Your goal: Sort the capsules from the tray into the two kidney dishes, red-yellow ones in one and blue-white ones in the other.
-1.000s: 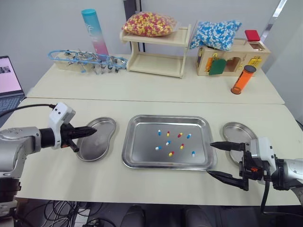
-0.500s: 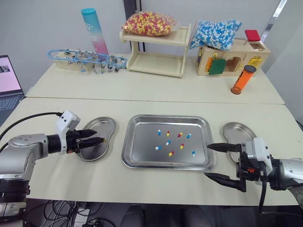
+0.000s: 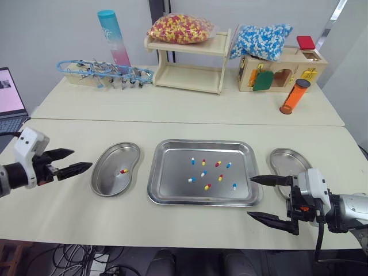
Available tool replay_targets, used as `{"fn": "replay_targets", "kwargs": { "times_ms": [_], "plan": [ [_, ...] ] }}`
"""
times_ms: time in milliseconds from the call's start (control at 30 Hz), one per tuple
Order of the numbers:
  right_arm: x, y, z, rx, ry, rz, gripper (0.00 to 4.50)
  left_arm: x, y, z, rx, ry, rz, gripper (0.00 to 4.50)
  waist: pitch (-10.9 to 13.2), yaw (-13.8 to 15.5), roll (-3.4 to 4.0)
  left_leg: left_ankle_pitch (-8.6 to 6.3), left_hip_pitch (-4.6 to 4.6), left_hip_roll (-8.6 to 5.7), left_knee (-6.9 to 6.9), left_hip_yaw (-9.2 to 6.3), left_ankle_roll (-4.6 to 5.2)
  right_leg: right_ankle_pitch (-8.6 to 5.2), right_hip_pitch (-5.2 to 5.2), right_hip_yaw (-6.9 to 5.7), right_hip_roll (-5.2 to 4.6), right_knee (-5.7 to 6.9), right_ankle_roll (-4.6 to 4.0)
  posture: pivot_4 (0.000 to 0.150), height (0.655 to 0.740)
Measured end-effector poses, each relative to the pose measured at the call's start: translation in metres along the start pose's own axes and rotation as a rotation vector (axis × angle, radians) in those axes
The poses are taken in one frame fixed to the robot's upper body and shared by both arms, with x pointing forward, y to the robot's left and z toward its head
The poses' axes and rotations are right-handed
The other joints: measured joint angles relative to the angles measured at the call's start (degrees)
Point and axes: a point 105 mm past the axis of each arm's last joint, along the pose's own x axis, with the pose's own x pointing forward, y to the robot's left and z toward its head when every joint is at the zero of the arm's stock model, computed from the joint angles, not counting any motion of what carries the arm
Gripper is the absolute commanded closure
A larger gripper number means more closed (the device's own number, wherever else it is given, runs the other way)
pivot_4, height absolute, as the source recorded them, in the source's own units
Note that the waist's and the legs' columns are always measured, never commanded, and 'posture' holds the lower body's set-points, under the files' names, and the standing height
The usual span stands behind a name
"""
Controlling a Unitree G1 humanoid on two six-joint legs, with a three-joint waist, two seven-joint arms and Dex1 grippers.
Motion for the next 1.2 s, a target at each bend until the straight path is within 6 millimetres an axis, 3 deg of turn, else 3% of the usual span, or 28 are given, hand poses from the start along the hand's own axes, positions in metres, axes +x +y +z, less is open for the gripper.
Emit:
{"fn": "replay_targets", "kwargs": {
  "times_ms": [367, 667, 900, 1200],
  "plan": [
    [-0.025, -0.021, -0.008, -0.03, 0.095, -0.043, 0.0, -0.022, 0.012, -0.027, -0.051, -0.034, 0.173, 0.05, 0.0, 0.08, 0.0, 0.0, -0.01, 0.01, -0.02, 0.04, 0.01, 0.0, -0.05, 0.03, 0.0, -0.01, 0.0, 0.15, 0.74],
    [-0.041, -0.037, -0.014, -0.054, 0.153, -0.043, 0.0, -0.042, -0.008, -0.063, -0.105, 0.008, 0.17, 0.05, 0.0, -0.03, 0.0, -0.01, 0.02, 0.02, -0.01, 0.12, 0.01, 0.01, -0.04, 0.09, -0.01, 0.01, -0.01, 0.15, 0.74],
    [-0.048, -0.04, -0.018, -0.051, 0.172, -0.024, 0.0, -0.059, -0.02, -0.072, -0.116, 0.028, 0.178, 0.05, -0.01, 0.07, -0.02, -0.01, 0.02, 0.02, -0.01, 0.13, 0.01, 0.01, -0.01, 0.09, -0.02, 0.0, -0.01, 0.15, 0.74],
    [-0.055, -0.045, -0.021, -0.061, 0.206, -0.017, 0.0, -0.061, -0.047, -0.071, -0.113, 0.065, 0.058, 0.05, -0.01, 0.08, -0.01, -0.01, 0.01, 0.02, -0.02, 0.17, 0.01, 0.0, -0.02, 0.11, -0.02, -0.02, -0.01, 0.15, 0.74]
  ]
}}
